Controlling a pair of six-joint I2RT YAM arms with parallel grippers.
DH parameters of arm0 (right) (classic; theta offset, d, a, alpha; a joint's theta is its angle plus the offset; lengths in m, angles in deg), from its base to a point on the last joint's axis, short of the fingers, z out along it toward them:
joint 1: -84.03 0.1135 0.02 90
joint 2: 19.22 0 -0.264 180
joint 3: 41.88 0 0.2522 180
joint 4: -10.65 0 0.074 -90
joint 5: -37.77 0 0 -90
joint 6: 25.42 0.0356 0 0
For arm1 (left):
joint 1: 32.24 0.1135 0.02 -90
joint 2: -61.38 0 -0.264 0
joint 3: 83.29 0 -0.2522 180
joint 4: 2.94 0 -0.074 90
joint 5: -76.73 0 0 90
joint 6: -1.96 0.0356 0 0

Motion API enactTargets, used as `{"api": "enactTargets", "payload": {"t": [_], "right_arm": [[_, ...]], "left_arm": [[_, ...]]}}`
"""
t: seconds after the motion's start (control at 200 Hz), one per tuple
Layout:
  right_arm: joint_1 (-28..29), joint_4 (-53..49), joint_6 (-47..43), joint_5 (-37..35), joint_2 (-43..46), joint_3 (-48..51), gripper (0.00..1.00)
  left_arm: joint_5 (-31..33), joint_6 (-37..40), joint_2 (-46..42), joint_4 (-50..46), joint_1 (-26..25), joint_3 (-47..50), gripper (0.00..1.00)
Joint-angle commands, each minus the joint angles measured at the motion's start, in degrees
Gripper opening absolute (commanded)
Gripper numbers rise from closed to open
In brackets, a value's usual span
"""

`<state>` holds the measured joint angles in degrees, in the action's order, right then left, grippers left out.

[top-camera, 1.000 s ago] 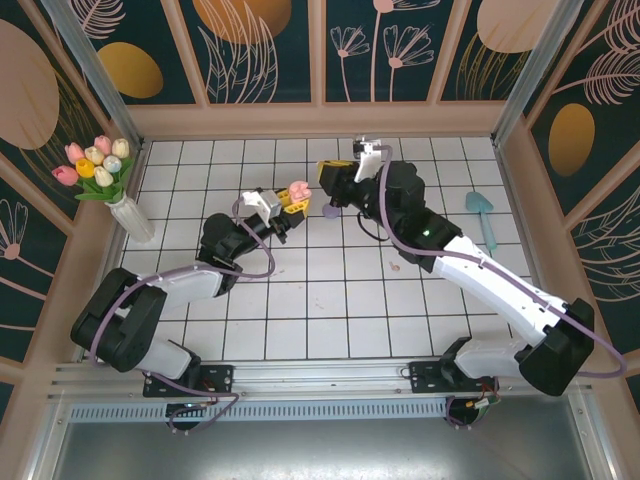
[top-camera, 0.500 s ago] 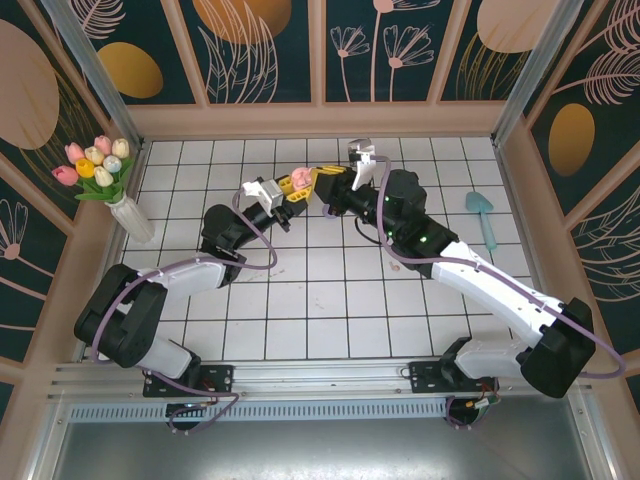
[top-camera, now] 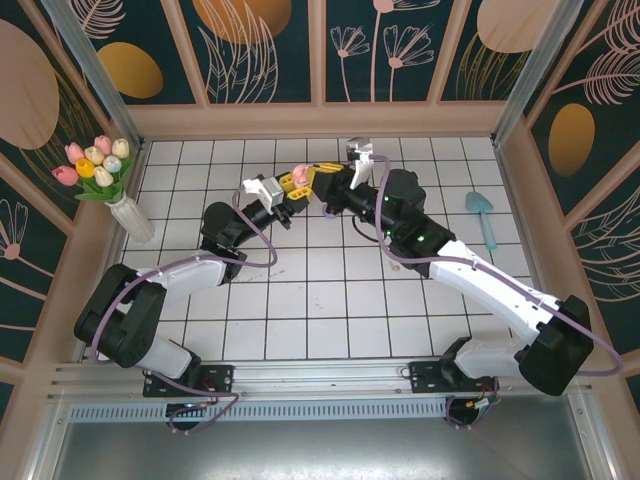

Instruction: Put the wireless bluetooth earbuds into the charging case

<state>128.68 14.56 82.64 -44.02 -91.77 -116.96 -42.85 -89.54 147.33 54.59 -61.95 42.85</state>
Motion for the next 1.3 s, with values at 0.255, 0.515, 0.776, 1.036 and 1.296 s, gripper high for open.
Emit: {"api": "enactTargets", "payload": {"t": [0.255, 0.515, 0.776, 1.036, 1.296], "right_arm": [[1.0, 2.6, -0.7, 1.9, -2.6, -0.6, 0.15], [0.7, 2.7, -0.8, 0.9, -3.3, -0.7, 0.15], [0.7, 2.9, -0.7, 1.2, -2.5, -1.4, 0.15], [0.7, 3.1, -0.7, 0.9, -1.0, -1.8, 0.15], [0.6, 3.4, -0.5, 0.4, -0.3, -1.8, 0.15]], "left_arm": [[-1.2, 0.5, 0.1, 0.4, -0.5, -1.8, 0.00], [-1.4, 0.4, -0.1, 0.4, -0.6, -1.6, 0.00], [-1.3, 0.4, 0.1, 0.3, -0.6, -1.4, 0.00], [-1.2, 0.4, 0.3, 0.2, -0.6, -1.4, 0.00], [-1.2, 0.3, 0.2, 0.0, -0.6, -1.4, 0.00]]}}
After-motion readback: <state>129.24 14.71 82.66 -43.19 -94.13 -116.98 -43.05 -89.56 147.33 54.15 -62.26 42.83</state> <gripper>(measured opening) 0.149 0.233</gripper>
